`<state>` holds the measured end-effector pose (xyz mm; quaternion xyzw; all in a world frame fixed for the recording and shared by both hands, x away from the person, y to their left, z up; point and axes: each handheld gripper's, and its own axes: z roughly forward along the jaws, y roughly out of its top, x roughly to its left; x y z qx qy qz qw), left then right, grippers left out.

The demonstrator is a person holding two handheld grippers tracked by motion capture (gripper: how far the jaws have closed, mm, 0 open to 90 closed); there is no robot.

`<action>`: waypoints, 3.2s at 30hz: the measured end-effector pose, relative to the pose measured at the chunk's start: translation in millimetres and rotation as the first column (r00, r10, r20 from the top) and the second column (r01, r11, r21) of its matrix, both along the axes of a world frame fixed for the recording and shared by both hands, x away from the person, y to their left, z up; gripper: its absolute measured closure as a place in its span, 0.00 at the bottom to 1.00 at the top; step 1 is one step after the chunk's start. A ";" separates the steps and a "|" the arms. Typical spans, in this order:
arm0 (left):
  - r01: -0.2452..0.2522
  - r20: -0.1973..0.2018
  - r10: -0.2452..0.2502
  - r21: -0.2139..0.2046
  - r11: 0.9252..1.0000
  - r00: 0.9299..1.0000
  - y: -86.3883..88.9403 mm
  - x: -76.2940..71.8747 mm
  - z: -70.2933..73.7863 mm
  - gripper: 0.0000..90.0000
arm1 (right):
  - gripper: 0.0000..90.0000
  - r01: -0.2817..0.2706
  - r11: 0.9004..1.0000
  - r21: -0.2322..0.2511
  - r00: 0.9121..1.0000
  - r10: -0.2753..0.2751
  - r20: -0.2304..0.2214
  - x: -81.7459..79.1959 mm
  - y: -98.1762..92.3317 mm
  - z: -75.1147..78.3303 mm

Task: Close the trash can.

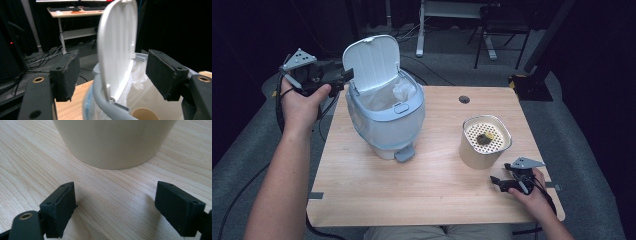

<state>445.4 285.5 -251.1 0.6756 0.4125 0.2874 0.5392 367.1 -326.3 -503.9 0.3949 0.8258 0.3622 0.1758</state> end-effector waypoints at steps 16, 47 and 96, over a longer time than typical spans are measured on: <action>0.054 -0.009 -0.054 -0.071 0.996 0.998 -6.3 19.5 0.2 0.35 | 0.19 -0.003 1.000 0.000 1.000 0.003 -0.001 -0.2 0.2 0.0; 0.380 -0.134 -0.369 0.065 0.923 0.920 -71.9 -20.0 -7.3 0.47 | 0.19 -0.002 1.000 -0.001 1.000 0.002 0.001 -0.7 0.7 0.0; 0.365 -0.213 -0.322 0.213 0.906 0.923 -96.0 0.8 -21.2 0.67 | 0.18 -0.011 1.000 -0.003 1.000 0.011 0.000 -2.5 3.9 -0.1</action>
